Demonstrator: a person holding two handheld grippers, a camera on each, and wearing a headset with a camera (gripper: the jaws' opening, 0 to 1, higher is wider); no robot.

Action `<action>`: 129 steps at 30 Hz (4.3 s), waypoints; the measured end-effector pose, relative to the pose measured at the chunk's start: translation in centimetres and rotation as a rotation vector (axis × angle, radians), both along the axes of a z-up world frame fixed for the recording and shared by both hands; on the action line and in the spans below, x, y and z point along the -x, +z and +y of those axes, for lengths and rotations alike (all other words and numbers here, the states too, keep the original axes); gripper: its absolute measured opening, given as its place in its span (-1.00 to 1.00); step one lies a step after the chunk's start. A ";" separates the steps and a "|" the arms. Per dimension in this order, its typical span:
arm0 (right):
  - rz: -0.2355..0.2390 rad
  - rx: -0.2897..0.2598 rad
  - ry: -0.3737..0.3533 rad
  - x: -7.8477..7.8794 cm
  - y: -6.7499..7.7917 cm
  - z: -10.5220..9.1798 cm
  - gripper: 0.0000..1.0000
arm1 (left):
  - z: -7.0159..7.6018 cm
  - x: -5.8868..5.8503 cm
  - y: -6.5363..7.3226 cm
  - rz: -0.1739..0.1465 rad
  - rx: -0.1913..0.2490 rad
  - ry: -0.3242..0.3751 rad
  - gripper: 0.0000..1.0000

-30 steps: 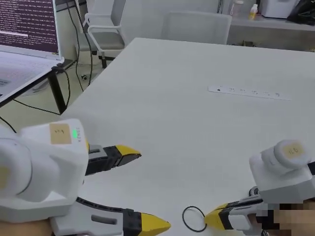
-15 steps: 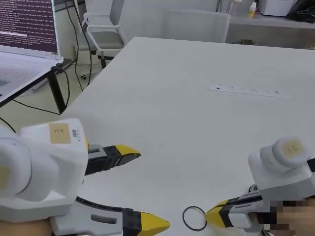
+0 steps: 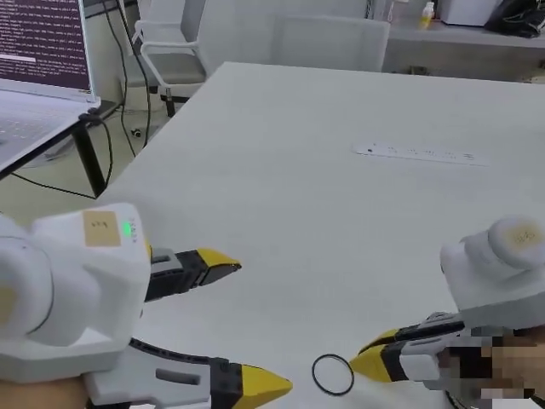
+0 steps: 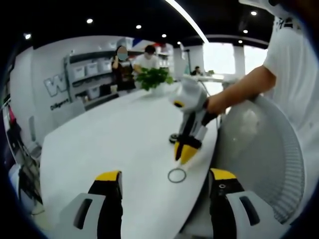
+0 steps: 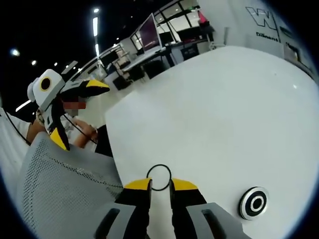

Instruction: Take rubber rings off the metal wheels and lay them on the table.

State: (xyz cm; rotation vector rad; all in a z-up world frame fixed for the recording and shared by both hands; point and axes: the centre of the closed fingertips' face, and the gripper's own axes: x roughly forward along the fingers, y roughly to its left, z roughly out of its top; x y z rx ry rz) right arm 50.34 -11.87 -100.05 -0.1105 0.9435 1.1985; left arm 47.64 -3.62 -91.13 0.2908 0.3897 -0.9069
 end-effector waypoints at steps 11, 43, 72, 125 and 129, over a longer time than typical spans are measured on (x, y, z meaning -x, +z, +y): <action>-0.080 0.011 0.134 2.6 3.4 -0.2 -0.53 | 0.2 0.0 0.1 0.000 0.005 0.009 0.43; -0.399 0.001 0.292 2.8 14.0 -8.8 -0.26 | -1.6 0.3 0.8 0.015 -0.013 0.161 0.43; -0.380 -0.128 0.008 -0.1 12.8 -17.8 -0.29 | -4.0 -1.1 2.7 -0.035 -0.093 0.162 0.42; -0.211 -0.013 0.188 0.1 -1.4 -14.0 -0.41 | -22.2 -4.3 -7.2 0.090 -0.107 -0.325 -0.31; -0.206 -0.020 0.194 0.0 -1.7 -13.8 -0.45 | -22.1 -4.3 -8.0 0.104 -0.108 -0.310 -0.35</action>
